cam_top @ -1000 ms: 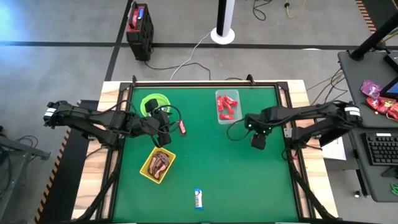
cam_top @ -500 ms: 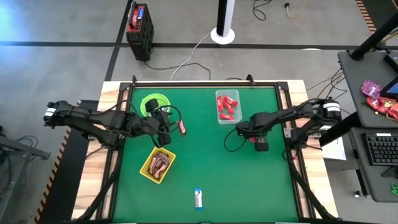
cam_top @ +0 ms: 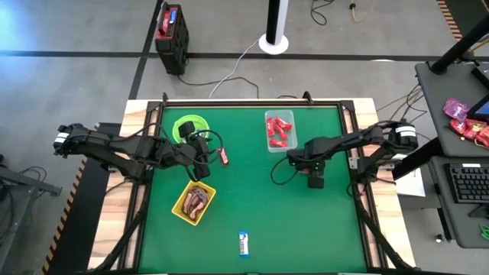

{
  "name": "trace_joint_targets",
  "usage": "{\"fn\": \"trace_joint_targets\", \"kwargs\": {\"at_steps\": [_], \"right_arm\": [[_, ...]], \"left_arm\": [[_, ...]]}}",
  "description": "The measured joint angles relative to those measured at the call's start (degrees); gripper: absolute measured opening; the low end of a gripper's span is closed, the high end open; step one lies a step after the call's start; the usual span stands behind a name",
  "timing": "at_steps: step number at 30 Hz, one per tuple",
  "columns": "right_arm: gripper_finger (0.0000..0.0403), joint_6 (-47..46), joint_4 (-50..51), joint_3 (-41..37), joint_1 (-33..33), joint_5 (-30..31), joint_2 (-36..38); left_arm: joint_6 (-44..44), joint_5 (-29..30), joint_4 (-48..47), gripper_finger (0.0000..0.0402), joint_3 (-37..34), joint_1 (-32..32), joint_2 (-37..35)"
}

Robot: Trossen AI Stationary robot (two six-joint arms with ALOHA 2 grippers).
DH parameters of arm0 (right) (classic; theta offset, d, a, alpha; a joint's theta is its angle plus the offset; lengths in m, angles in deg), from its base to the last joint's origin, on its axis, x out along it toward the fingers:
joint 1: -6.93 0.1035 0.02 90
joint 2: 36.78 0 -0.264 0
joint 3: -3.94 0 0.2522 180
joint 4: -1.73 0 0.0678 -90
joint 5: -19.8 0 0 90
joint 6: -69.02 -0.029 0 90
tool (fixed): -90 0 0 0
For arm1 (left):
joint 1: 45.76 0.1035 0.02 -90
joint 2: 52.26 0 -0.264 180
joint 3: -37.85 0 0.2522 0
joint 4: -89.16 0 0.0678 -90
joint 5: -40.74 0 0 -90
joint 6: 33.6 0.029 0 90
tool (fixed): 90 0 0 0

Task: Sort candy by brand, put in halloween buckets
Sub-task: Put the red chocolate into the transparent bin

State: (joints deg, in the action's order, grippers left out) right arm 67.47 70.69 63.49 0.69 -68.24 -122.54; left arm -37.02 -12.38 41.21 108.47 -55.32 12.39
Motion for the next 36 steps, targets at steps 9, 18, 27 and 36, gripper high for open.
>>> {"fn": "trace_joint_targets", "kwargs": {"at_steps": [9, 18, 27, 36], "right_arm": [[0.0018, -3.89, -1.08, 3.52, 0.0, -6.52, 4.88], [0.0018, -6.41, -23.11, 6.35, -1.33, 4.78, 16.92], [0.0028, -15.76, -41.75, 6.31, -8.58, 14.89, 15.87], [0.0112, -20.03, -41.74, 6.22, -15.28, 8.09, 11.2]], "left_arm": [[-0.04, -0.32, 0.92, 0.0157, -0.02, 0.0, 0.0], [-0.66, -6.86, 2.21, 0.0157, -0.02, 0.02, 1.29], [-1.05, -9.11, 2.62, 0.0157, 0.0, -0.04, 7.43], [-2.58, -12.43, 2.54, 0.0157, 0.04, -0.15, 10.66]]}}
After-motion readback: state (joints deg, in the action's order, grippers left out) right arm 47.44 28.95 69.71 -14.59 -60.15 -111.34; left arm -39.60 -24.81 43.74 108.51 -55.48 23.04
